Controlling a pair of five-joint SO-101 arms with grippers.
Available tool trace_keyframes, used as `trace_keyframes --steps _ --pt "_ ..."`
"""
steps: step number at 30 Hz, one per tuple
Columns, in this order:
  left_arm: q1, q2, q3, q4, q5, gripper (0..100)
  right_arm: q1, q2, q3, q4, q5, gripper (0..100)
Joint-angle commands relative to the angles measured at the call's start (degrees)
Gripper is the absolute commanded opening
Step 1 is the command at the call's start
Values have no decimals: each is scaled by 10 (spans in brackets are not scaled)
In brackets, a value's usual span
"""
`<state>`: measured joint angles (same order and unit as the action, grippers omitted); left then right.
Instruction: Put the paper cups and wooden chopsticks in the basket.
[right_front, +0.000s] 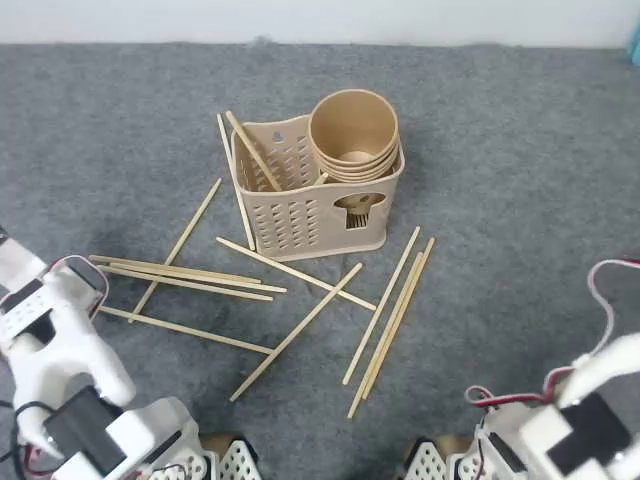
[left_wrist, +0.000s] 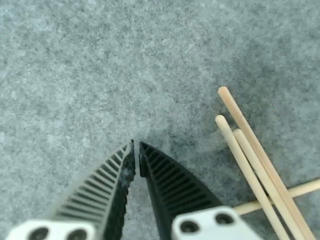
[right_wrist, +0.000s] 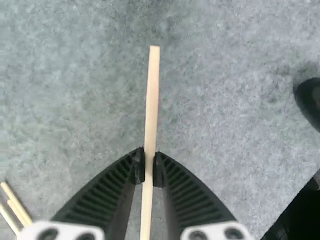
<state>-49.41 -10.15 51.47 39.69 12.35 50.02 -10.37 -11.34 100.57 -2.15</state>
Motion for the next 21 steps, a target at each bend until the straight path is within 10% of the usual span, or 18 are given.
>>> trace_keyframes --steps 1,21 --pt "3 0 -22 -11 1 13 -27 -68 21 15 4 7" --pt "3 0 -22 -11 1 13 -301 -311 42 -33 -202 7"
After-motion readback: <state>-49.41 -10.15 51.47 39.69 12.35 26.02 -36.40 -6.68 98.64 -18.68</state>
